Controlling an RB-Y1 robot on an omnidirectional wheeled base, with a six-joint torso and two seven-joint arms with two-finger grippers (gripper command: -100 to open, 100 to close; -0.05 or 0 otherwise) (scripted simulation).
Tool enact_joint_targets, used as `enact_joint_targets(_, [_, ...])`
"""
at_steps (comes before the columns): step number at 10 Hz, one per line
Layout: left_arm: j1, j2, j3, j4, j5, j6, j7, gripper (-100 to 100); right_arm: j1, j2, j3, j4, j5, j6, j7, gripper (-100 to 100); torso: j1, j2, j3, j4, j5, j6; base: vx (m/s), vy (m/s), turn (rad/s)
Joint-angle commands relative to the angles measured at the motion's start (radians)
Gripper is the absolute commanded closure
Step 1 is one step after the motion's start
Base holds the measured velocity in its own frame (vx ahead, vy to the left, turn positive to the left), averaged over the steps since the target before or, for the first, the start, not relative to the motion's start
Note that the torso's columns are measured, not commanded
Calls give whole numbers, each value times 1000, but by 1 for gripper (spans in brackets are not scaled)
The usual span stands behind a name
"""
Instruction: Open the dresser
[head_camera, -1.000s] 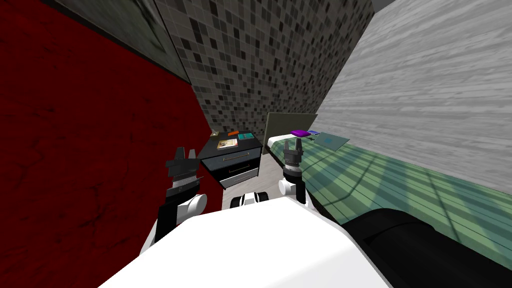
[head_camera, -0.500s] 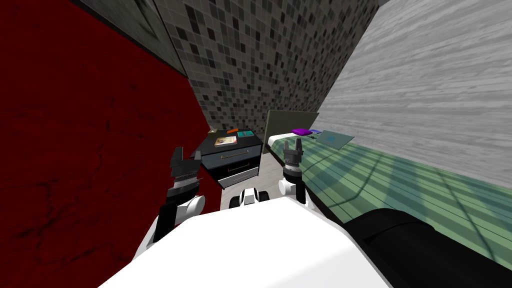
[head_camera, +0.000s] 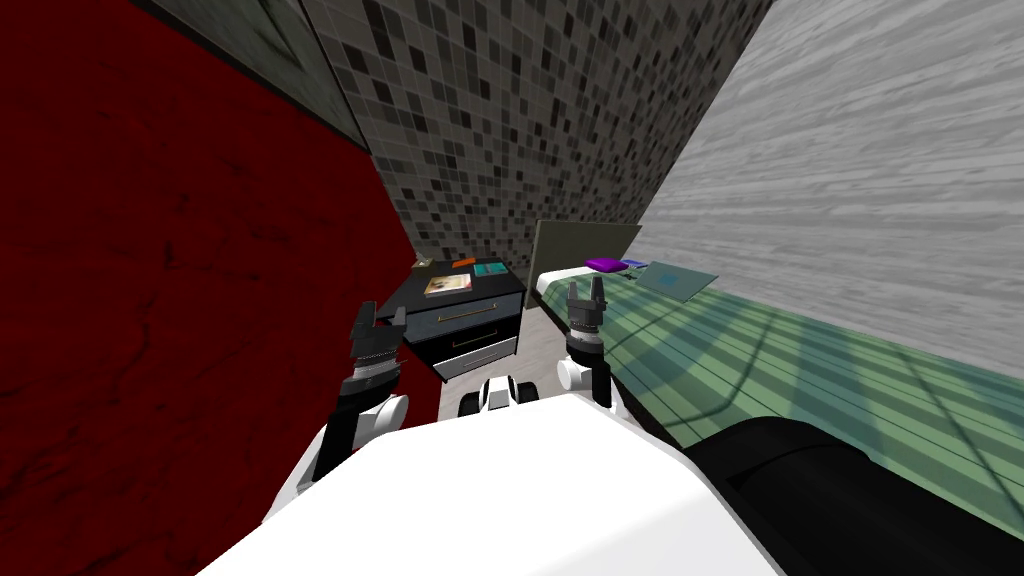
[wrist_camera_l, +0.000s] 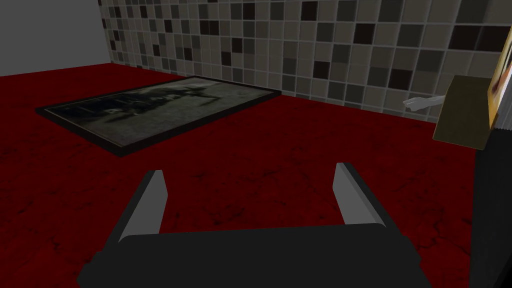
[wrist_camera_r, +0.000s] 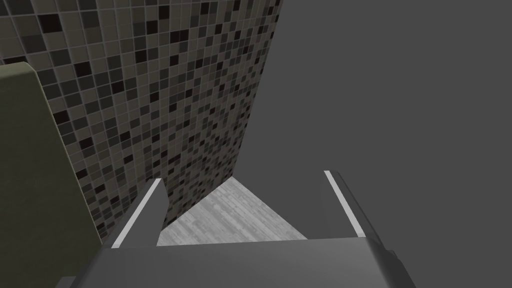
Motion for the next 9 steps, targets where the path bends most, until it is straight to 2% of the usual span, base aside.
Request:
enact_joint_targets(1, [0,22,3,77,-5,-79,9,-100,0,0,0,0,0,0,0,0,0,0,0,0,0,0,78,-35,19])
enact_joint_targets(6, [-5,38,8,217,-15,-211,24,-100,0,0,0,0,0,0,0,0,2,2,1,0,0,0,75,-37,15])
enact_joint_targets(7, [-5,38,8,217,-15,-211,24,-100,0,0,0,0,0,0,0,0,2,2,1,1,1,0,32,-18,9])
enact_joint_targets(9, [-8,43,10,285,-20,-276,33,-100,0,0,0,0,0,0,0,0,1,1,0,0,0,0,59,-28,19])
